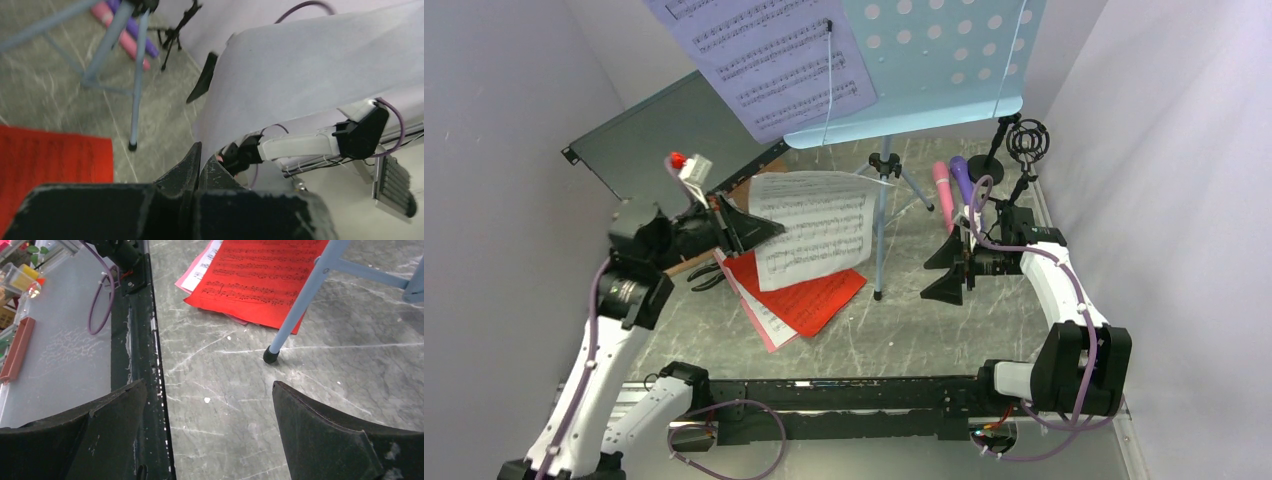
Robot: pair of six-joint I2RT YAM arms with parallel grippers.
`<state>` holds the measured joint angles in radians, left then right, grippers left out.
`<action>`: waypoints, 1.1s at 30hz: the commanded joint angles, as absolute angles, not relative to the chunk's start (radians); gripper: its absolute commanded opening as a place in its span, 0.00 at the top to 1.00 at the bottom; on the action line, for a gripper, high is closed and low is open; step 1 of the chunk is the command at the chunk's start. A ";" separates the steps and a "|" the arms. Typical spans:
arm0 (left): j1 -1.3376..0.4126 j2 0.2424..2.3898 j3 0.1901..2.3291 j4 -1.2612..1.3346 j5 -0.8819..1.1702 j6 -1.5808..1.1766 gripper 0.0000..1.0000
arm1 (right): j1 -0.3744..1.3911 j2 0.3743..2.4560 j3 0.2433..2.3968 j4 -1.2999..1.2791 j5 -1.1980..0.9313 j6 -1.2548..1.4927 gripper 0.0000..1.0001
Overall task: Pack up the instrument practice props
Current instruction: Pick up the sheet music from the music stand, then place the sheet music at the center of the board.
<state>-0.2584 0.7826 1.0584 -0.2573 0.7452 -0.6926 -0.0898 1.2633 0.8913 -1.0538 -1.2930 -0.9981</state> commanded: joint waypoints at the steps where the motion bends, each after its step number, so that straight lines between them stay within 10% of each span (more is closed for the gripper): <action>1: -0.259 0.790 0.978 -0.264 0.892 -0.778 1.00 | -0.086 1.269 0.920 -1.110 -1.379 -1.093 0.00; 16: -0.655 0.959 0.915 -0.437 0.538 -0.627 1.00 | -0.032 1.312 0.919 -1.115 -1.400 -1.113 0.01; 33: -0.669 0.897 0.781 -0.589 0.008 -0.782 1.00 | -0.032 1.296 0.917 -1.079 -1.357 -1.081 0.01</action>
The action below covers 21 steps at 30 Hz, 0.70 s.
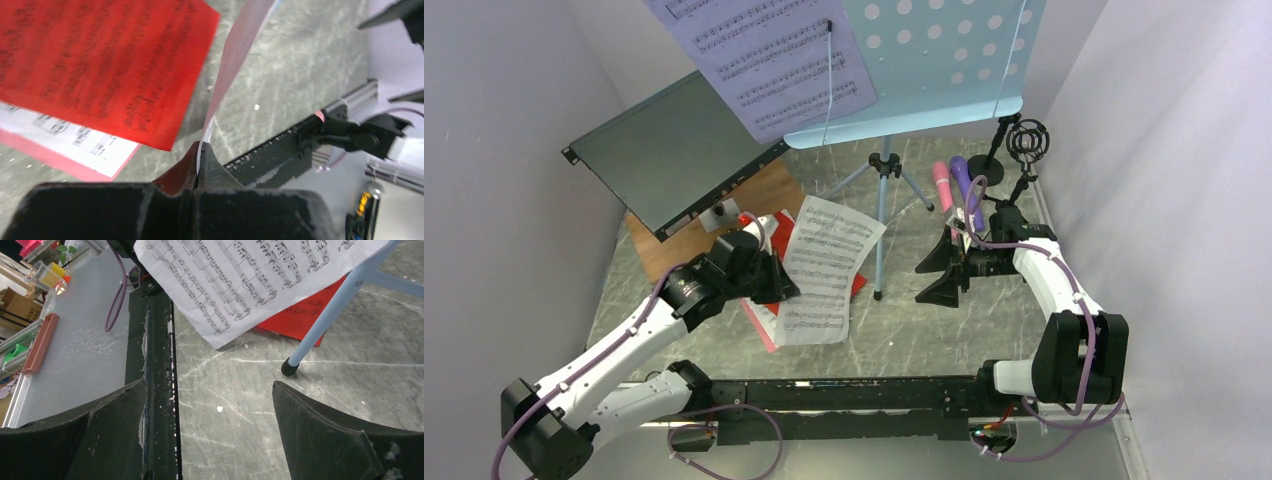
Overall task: Pack up the instrument practice props
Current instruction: Place the sheet music at the center of the board.
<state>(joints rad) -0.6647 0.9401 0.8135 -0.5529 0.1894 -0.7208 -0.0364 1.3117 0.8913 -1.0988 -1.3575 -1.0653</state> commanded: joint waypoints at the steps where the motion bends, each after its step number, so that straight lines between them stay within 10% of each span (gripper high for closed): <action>1: -0.669 0.890 0.772 -0.587 -0.027 -0.791 1.00 | -0.033 1.294 0.916 -1.076 -1.354 -1.078 0.00; 21: -0.638 1.034 0.772 -0.543 -0.276 -0.827 0.99 | -0.032 1.286 0.917 -1.058 -1.328 -1.060 0.01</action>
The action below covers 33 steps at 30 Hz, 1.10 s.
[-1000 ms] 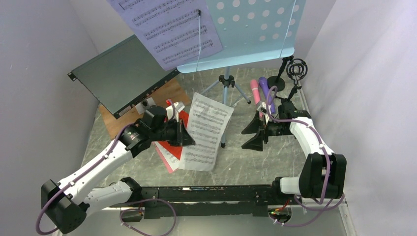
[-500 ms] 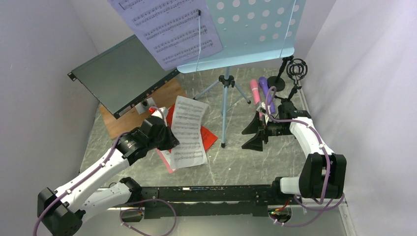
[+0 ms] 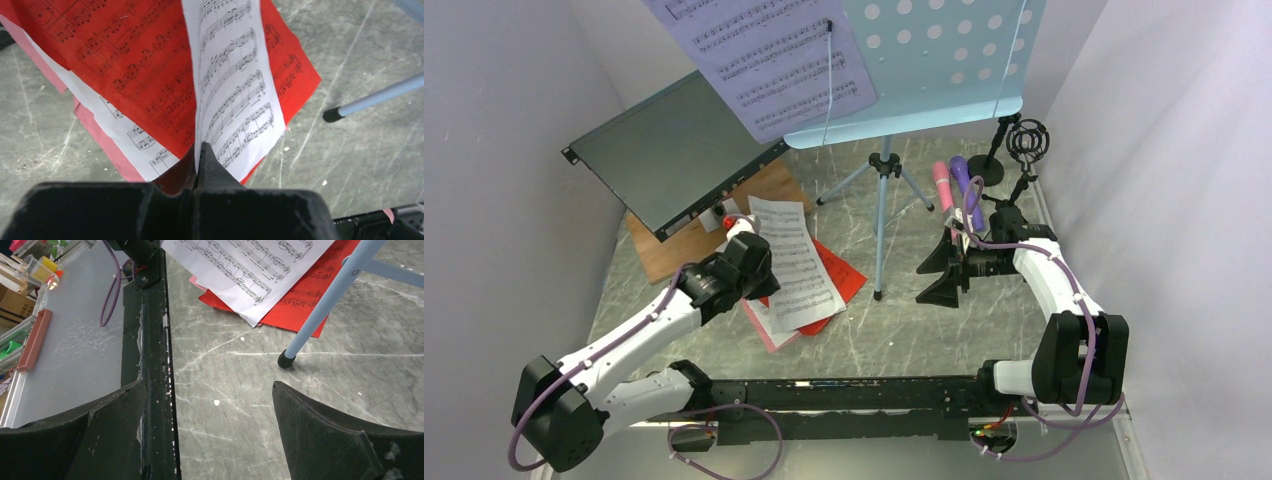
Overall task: Pack up the instrument practice props
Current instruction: Place the sheet music at the center of the board.
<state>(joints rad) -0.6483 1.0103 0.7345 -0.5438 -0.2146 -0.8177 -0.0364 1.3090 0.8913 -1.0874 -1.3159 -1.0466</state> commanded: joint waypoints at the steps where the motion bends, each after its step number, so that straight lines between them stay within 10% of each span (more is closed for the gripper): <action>1: -0.636 1.042 0.777 -0.551 -0.280 -0.828 0.96 | -0.033 1.287 0.917 -1.058 -1.326 -1.059 0.00; 20: -0.631 1.182 0.962 -0.823 -0.384 -0.835 0.55 | -0.033 1.290 0.917 -1.054 -1.321 -1.054 0.00; 33: -0.632 0.989 0.970 -0.698 -0.074 -0.528 0.20 | -0.033 1.289 0.917 -1.048 -1.311 -1.051 0.00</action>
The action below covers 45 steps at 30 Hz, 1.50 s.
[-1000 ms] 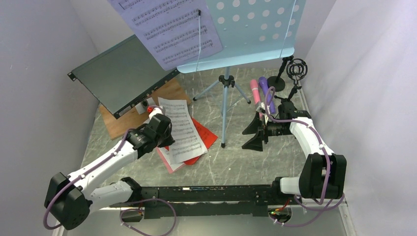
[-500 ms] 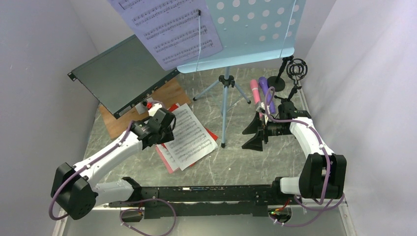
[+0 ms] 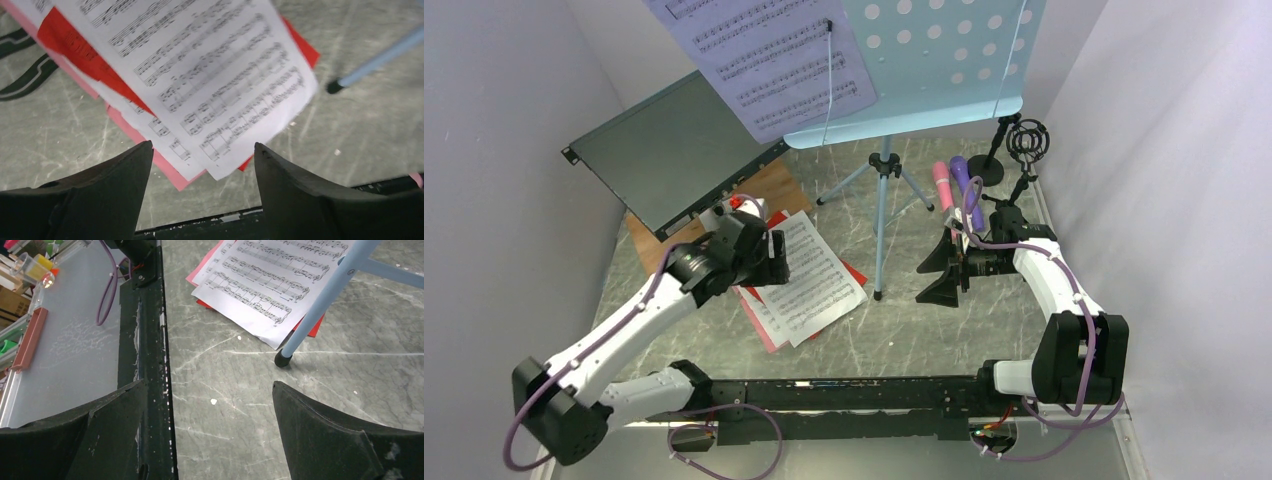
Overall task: Pack up the instrument practice props
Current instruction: Place the sheet music at the center of the board.
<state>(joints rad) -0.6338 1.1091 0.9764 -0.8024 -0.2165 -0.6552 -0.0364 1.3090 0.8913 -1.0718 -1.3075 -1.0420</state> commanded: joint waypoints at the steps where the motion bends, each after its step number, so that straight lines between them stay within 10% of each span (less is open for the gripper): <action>1: -0.632 0.958 0.961 -0.676 -0.056 -0.512 0.17 | -0.032 1.289 0.918 -1.048 -1.310 -1.050 0.00; 8: -0.631 0.800 0.945 -0.555 -0.027 -0.468 0.01 | -0.032 1.293 0.919 -1.046 -1.308 -1.048 0.00; 45: -0.126 0.992 1.177 0.289 0.425 -0.589 0.01 | -0.033 1.305 0.923 -1.063 -1.295 -1.069 0.00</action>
